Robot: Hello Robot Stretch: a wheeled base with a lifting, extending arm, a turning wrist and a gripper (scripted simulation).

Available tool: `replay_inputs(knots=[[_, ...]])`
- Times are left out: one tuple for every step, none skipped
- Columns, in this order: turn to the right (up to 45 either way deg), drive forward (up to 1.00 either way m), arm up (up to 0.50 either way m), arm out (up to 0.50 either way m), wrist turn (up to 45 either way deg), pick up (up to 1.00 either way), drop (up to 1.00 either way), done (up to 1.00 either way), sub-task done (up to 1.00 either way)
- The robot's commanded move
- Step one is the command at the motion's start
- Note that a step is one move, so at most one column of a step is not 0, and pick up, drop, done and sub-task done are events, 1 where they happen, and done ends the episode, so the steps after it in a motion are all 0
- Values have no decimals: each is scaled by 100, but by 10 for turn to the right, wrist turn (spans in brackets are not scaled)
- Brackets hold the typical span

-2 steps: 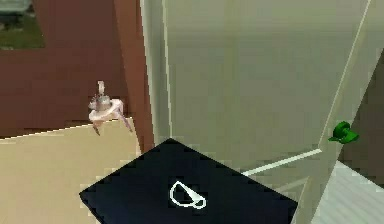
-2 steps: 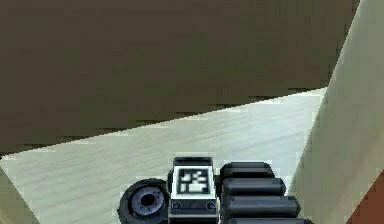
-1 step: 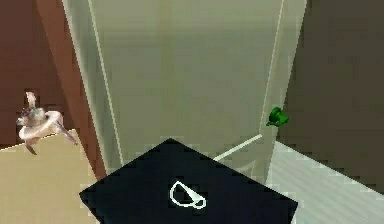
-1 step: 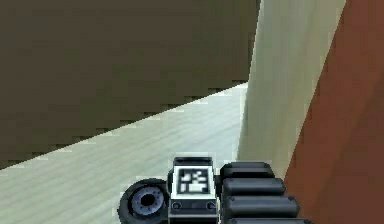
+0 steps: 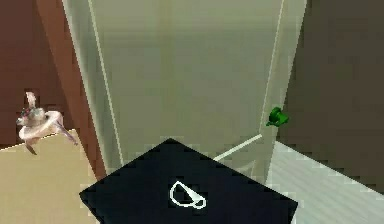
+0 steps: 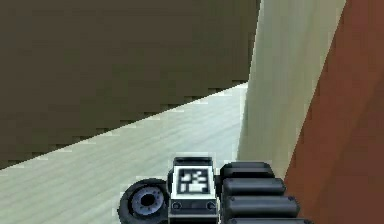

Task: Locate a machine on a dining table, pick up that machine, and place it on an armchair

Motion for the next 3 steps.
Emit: replay_inputs(knots=[[420,0,0,0,0,0,0,0,0],[0,30,0,0,0,0,0,0,0],[450,0,0,0,0,0,0,0,0]])
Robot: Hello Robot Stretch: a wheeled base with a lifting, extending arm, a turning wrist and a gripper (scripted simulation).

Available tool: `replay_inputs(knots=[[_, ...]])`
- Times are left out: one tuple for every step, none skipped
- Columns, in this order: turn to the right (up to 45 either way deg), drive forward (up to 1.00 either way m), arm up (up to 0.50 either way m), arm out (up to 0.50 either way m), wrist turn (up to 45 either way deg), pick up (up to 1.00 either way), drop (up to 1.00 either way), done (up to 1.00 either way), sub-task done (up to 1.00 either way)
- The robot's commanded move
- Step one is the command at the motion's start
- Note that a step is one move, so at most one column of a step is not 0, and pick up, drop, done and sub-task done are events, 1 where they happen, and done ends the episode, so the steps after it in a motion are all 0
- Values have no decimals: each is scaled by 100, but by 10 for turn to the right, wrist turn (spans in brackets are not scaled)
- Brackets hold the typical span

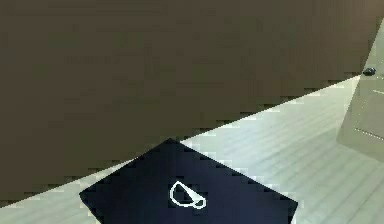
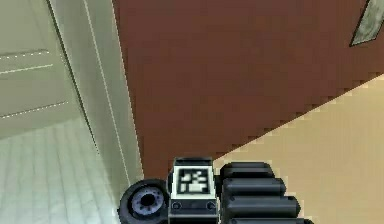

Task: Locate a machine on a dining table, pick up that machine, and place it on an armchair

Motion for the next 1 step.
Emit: replay_inputs(knots=[[90,0,0,0,0,0,0,0,0]])
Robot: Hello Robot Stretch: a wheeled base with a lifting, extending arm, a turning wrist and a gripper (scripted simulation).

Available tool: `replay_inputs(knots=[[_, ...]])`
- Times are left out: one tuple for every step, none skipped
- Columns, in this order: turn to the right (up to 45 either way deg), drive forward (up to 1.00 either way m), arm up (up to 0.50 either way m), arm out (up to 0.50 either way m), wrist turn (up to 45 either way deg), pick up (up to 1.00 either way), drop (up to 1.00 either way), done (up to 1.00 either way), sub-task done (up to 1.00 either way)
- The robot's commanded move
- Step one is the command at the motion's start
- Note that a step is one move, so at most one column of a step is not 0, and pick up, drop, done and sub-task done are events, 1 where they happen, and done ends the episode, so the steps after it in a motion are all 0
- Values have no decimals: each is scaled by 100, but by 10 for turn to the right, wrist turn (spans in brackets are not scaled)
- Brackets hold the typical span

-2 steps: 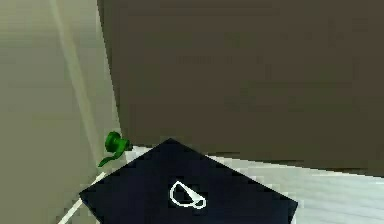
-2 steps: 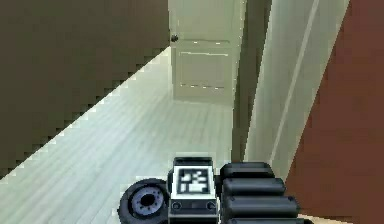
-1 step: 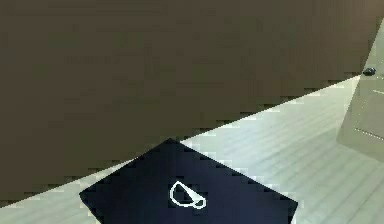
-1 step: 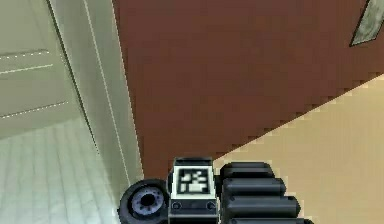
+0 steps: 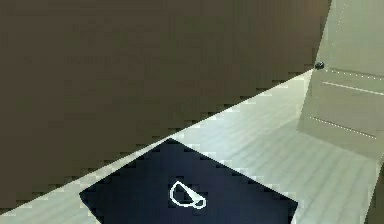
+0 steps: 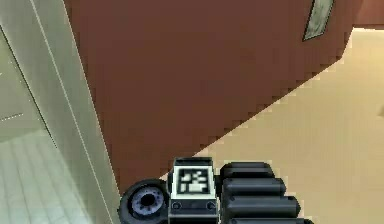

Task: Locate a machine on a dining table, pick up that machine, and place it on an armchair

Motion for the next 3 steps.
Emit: replay_inputs(knots=[[0,25,0,0,0,0,0,0,0],[180,0,0,0,0,0,0,0,0],[0,100,0,0,0,0,0,0,0]])
